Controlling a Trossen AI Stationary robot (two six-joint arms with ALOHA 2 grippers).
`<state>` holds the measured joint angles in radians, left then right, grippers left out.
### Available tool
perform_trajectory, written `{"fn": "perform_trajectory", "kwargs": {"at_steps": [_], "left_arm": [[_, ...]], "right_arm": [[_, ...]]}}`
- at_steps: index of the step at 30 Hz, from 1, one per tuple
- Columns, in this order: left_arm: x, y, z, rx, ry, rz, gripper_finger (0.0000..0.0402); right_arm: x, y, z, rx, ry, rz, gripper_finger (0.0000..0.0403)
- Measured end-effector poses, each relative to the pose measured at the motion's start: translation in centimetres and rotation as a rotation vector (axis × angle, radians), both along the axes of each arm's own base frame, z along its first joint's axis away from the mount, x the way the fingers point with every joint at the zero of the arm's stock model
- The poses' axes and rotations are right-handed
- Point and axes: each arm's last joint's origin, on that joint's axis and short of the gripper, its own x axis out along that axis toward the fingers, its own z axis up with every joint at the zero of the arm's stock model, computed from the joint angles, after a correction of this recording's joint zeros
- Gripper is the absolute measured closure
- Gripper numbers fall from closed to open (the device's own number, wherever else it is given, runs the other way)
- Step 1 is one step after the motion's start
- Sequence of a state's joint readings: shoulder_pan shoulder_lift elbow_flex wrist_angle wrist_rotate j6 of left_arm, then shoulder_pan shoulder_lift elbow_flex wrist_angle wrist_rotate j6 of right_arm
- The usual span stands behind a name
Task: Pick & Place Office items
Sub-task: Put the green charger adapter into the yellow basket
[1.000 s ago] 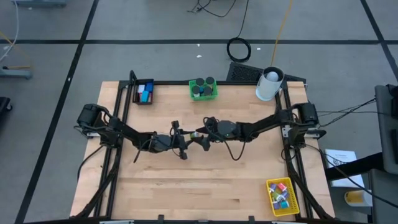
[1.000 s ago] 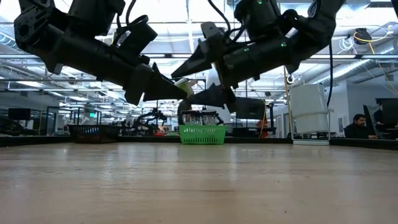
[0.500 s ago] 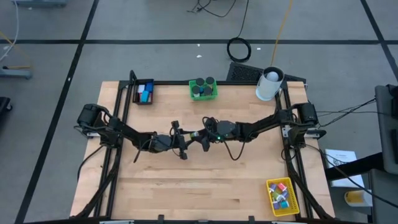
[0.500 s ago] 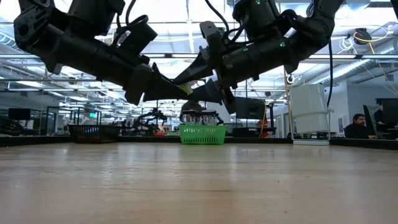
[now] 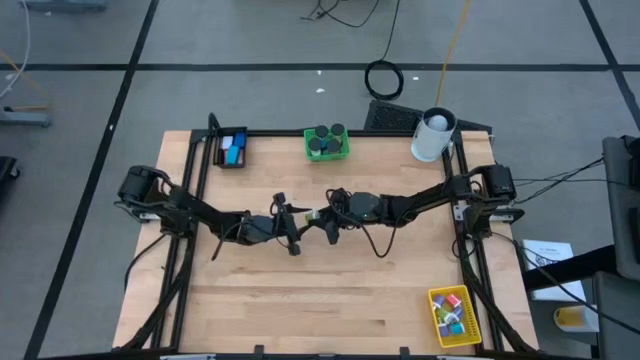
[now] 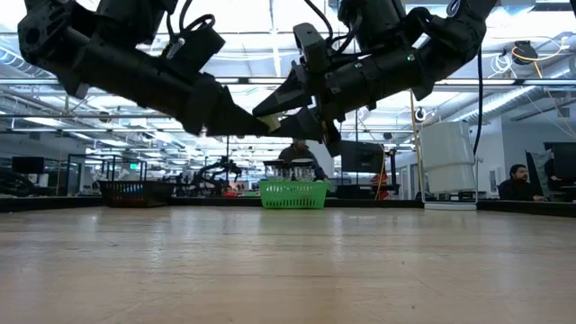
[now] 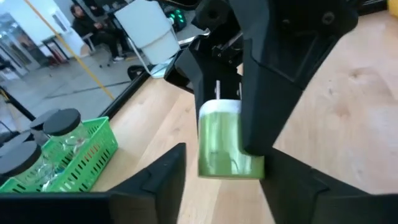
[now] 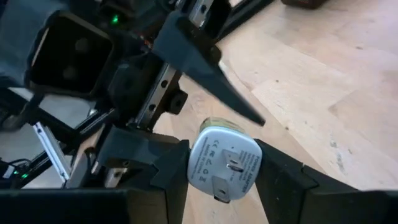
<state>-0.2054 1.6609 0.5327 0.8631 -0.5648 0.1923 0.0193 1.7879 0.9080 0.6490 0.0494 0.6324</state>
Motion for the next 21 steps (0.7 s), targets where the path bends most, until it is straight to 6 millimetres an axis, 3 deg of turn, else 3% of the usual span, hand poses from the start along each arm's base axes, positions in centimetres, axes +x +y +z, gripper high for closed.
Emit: {"fn": "perform_trajectory", "kwargs": {"at_steps": [7, 12, 18, 21], "left_arm": [[-1.3, 0.3, 2.4, -0.070, 0.018, -0.009, 0.0134], [-1.5, 0.3, 2.8, -0.044, 0.025, -0.023, 0.0119], [-1.6, 0.5, 2.3, -0.002, 0.084, -0.010, 0.0172], [-1.9, 0.5, 2.6, 0.003, 0.086, -0.057, 0.0224]], "right_arm": [[-0.2, -0.3, 0.6, -0.045, -0.006, 0.010, 0.0256], [-0.3, -0.4, 0.8, -0.057, -0.007, 0.032, 0.0255], [-1.8, -0.9, 3.5, -0.136, 0.016, 0.041, 0.0258], [-4.2, -1.1, 4.9, -0.218, 0.174, 0.008, 0.0254]]}}
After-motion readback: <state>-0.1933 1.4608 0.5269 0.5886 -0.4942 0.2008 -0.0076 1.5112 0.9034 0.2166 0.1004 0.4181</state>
